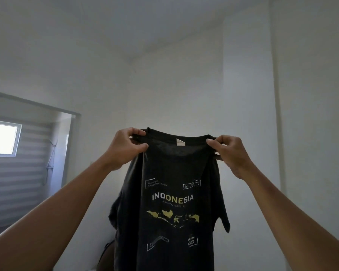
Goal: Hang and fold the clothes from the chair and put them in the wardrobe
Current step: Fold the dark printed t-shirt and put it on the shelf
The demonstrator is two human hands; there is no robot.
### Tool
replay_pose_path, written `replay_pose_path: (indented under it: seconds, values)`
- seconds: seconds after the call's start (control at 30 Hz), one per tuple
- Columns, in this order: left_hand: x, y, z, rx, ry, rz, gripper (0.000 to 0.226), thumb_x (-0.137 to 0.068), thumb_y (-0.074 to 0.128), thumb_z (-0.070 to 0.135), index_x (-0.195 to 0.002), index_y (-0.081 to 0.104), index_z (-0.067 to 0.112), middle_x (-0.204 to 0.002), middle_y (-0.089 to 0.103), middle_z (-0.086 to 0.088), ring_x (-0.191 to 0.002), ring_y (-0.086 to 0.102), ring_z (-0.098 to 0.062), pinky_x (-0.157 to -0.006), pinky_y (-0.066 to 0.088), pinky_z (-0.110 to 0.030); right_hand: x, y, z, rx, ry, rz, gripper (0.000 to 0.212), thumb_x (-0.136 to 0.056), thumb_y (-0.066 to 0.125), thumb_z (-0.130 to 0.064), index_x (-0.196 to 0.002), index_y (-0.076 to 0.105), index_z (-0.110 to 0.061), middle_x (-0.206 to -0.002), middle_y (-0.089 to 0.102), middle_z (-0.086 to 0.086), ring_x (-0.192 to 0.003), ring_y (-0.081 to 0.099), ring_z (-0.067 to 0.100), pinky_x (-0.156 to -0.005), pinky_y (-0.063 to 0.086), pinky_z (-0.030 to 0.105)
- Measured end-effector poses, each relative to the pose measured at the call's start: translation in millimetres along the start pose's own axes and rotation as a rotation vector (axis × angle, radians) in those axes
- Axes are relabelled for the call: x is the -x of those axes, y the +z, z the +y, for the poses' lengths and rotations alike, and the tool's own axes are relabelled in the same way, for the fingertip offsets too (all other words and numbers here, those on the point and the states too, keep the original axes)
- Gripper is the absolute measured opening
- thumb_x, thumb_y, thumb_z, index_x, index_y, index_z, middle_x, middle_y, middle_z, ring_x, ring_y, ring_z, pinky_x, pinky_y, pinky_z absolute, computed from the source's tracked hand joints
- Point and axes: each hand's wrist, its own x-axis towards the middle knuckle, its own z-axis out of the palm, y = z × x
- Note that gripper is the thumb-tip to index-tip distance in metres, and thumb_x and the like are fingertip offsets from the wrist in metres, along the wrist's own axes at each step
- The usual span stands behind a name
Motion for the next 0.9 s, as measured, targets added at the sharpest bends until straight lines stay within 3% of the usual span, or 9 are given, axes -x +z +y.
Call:
replay_pose_path:
  seconds: [0.1,0.2,0.3,0.47,0.57,0.63,0.7,0.83,0.9]
  values:
    - [-3.8,5.9,15.8,0.170,0.014,0.050,0.032,-0.083,0.068,-0.008,-0.107,0.058,0.011,-0.105,0.061,-0.014,-0.089,0.064,-0.024,-0.074,0.059,-0.028,-4.2,5.7,-15.7,-0.280,0.003,0.036,0.030,-0.091,0.069,-0.020,-0.072,0.050,-0.008,-0.078,0.051,0.015,-0.079,0.055,0.028,-0.071,0.059,0.041]
    - [-6.1,11.9,29.5,0.417,-0.002,0.024,0.032,-0.085,0.060,-0.015,-0.102,0.053,0.012,-0.108,0.055,-0.014,-0.087,0.061,-0.022,-0.066,0.057,-0.023,-9.9,13.4,-22.5,-0.437,0.009,0.060,0.033,-0.089,0.068,-0.014,-0.069,0.042,-0.017,-0.073,0.046,0.008,-0.075,0.046,0.025,-0.061,0.046,0.034]
    - [-6.2,16.5,35.2,0.568,-0.044,0.016,0.034,-0.086,0.057,-0.016,-0.104,0.053,0.012,-0.106,0.056,-0.012,-0.083,0.063,-0.020,-0.065,0.057,-0.024,-10.8,19.7,-25.0,-0.584,0.044,0.023,0.029,-0.088,0.065,-0.001,-0.079,0.043,-0.018,-0.080,0.053,0.008,-0.075,0.051,0.021,-0.063,0.047,0.032]
    - [-3.2,23.9,31.3,0.574,-0.090,0.035,0.042,-0.086,0.054,-0.021,-0.106,0.053,0.016,-0.102,0.059,-0.009,-0.075,0.064,-0.015,-0.060,0.057,-0.024,-6.8,25.1,-22.5,-0.639,0.083,-0.076,0.033,-0.089,0.052,0.015,-0.098,0.045,-0.016,-0.096,0.057,0.014,-0.077,0.059,0.021,-0.064,0.055,0.029]
    - [-2.6,27.3,27.7,0.571,-0.119,0.058,0.040,-0.088,0.056,-0.016,-0.106,0.050,0.019,-0.114,0.060,-0.011,-0.086,0.065,-0.021,-0.060,0.057,-0.027,-6.8,26.0,-17.4,-0.688,0.092,-0.071,0.040,-0.090,0.052,0.016,-0.113,0.044,-0.016,-0.113,0.057,0.017,-0.088,0.061,0.023,-0.068,0.057,0.028]
    - [-3.8,29.9,26.3,0.644,-0.141,0.115,0.039,-0.088,0.057,-0.014,-0.103,0.045,0.021,-0.117,0.061,-0.011,-0.088,0.066,-0.023,-0.061,0.058,-0.029,-8.8,26.2,-13.9,-0.772,0.092,-0.040,0.044,-0.089,0.060,0.011,-0.118,0.043,-0.018,-0.126,0.053,0.018,-0.102,0.062,0.027,-0.080,0.060,0.032]
    - [-6.5,31.8,25.4,0.789,-0.161,0.177,0.040,-0.087,0.059,-0.013,-0.096,0.040,0.021,-0.116,0.061,-0.011,-0.088,0.066,-0.023,-0.067,0.060,-0.035,-10.5,26.5,-13.6,-0.858,0.102,0.006,0.044,-0.087,0.068,0.005,-0.115,0.044,-0.019,-0.128,0.049,0.018,-0.103,0.062,0.027,-0.087,0.057,0.037]
    - [-9.7,36.6,29.1,0.955,-0.182,0.199,0.041,-0.085,0.063,-0.011,-0.075,0.040,0.022,-0.098,0.065,-0.015,-0.079,0.069,-0.027,-0.073,0.062,-0.045,-8.9,28.9,-22.3,-0.960,0.123,0.040,0.027,-0.087,0.072,-0.001,-0.080,0.053,-0.019,-0.098,0.063,0.015,-0.070,0.069,0.020,-0.062,0.060,0.032]
    - [-11.2,39.6,32.7,0.930,-0.209,0.175,0.043,-0.086,0.065,-0.006,-0.064,0.042,0.023,-0.085,0.066,-0.016,-0.073,0.069,-0.028,-0.067,0.063,-0.043,-9.3,28.6,-26.4,-0.966,0.132,0.022,0.022,-0.088,0.071,-0.002,-0.075,0.061,-0.017,-0.087,0.071,0.011,-0.072,0.071,0.022,-0.068,0.063,0.038]
